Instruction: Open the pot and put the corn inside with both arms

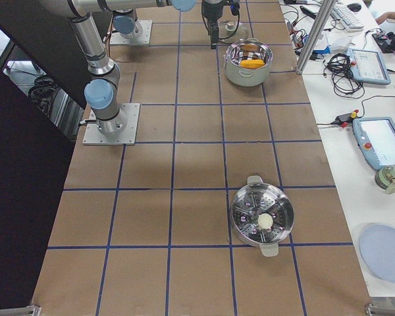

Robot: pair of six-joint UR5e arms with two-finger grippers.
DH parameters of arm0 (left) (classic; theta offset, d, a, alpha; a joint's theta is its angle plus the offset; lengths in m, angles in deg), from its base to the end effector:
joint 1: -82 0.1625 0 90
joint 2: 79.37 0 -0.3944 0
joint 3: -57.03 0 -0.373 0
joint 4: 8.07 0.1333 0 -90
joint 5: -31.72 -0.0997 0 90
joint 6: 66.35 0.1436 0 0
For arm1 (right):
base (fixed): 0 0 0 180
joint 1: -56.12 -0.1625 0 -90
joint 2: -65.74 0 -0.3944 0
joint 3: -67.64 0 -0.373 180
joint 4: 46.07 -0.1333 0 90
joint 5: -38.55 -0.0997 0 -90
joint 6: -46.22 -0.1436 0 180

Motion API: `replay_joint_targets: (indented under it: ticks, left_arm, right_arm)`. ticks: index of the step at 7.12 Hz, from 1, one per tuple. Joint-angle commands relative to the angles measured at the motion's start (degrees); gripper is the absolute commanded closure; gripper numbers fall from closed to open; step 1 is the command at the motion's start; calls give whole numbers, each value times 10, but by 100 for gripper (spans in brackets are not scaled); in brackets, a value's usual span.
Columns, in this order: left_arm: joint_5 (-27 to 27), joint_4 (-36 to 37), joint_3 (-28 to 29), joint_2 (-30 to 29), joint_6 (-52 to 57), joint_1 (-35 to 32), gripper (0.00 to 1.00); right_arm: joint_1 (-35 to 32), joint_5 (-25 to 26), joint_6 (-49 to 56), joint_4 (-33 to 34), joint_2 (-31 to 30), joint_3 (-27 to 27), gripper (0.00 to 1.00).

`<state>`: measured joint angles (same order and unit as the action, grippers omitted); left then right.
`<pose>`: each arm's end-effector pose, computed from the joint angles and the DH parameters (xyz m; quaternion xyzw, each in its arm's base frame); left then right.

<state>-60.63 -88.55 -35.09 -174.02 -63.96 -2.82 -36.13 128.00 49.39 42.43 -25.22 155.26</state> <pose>-0.0810 -0.5183 0.3731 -0.0248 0.9992 -0.0226 0.0220 0.1530 -0.4644 0.4383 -0.0474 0.9987 -0.0161 0.0047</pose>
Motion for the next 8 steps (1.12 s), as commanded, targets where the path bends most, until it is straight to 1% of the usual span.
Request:
replay_joint_targets:
  ticks: [1, 6, 8]
  left_arm:
    - [3, -35, 4, 26, 1, -4, 0]
    - [-2, -38, 5, 34, 1, -3, 0]
    - [-4, -85, 4, 51, 2, -3, 0]
  right_arm:
    - [1, 1, 1, 0, 0, 0, 3]
    - [0, 1, 2, 0, 0, -1, 2]
    - [0, 1, 3, 0, 0, 0, 2]
